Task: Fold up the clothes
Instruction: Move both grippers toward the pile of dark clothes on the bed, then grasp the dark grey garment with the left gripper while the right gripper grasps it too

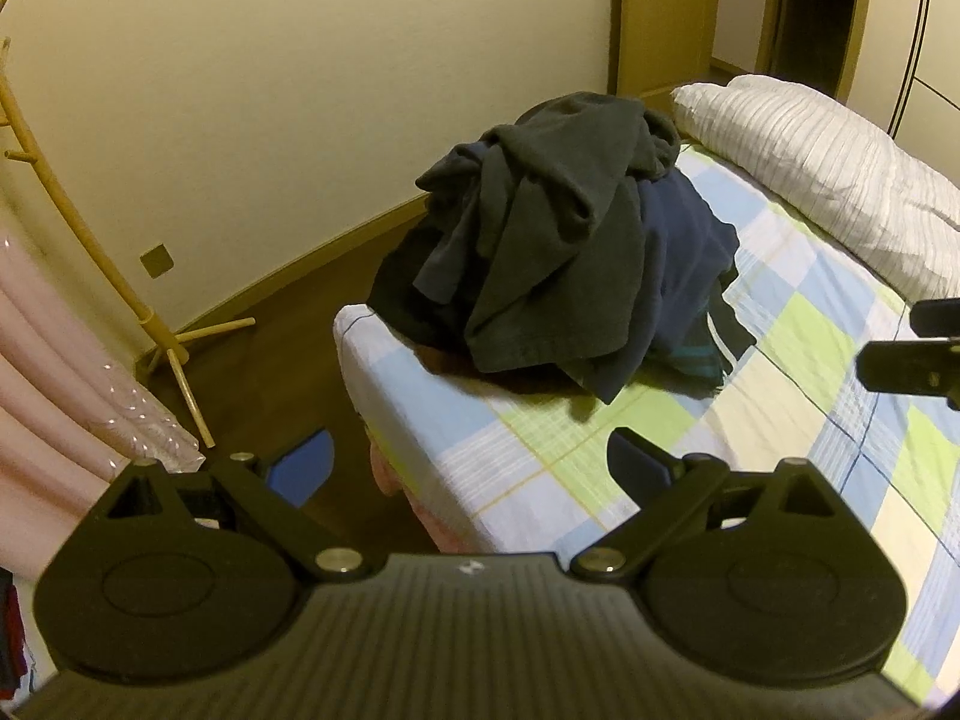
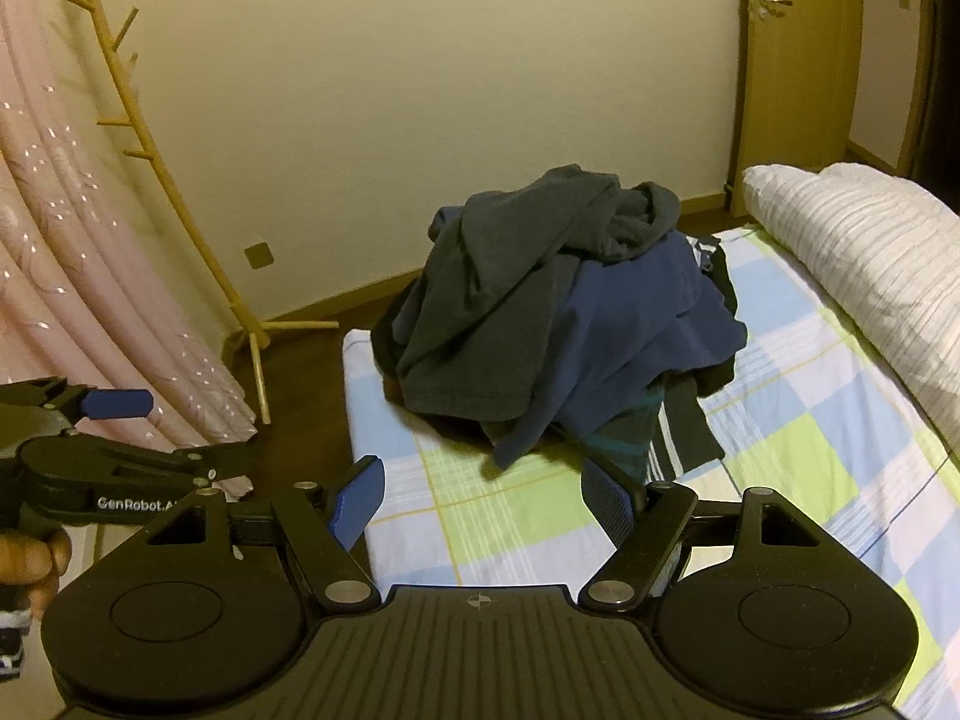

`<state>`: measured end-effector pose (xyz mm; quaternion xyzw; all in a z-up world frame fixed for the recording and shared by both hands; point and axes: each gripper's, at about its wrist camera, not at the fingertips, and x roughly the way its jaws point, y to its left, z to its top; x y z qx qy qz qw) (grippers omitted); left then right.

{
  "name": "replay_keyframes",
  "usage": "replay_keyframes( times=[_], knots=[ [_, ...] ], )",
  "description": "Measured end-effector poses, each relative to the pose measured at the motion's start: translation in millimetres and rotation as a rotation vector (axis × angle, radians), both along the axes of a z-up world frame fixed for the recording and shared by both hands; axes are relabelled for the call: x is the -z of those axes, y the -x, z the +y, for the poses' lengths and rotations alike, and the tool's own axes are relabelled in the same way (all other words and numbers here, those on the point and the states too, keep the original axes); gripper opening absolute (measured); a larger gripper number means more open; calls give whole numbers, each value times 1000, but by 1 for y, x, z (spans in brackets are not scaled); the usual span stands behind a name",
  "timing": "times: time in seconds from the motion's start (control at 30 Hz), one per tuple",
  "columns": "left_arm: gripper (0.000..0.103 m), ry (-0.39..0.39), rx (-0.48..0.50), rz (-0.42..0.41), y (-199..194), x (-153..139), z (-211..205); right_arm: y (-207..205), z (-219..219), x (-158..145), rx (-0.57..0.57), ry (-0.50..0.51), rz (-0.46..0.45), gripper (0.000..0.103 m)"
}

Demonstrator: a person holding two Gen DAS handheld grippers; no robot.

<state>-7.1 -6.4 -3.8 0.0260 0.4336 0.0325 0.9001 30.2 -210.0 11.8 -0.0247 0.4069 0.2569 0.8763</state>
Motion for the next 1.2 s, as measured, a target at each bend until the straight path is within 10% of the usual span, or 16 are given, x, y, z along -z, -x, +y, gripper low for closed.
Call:
replay_keyframes(
  times=[0.47, 0.97, 1.2],
  knots=[
    [97, 14, 53, -8, -40, 14, -15, -35, -37, -1, 27, 0, -22, 76],
    [92, 22, 465, -34, -245, 78, -25, -263, 40, 31, 68, 37, 19, 75],
    [65, 85, 493, -44, -276, 105, -19, -350, 72, 72, 66, -11, 113, 76]
  ],
)
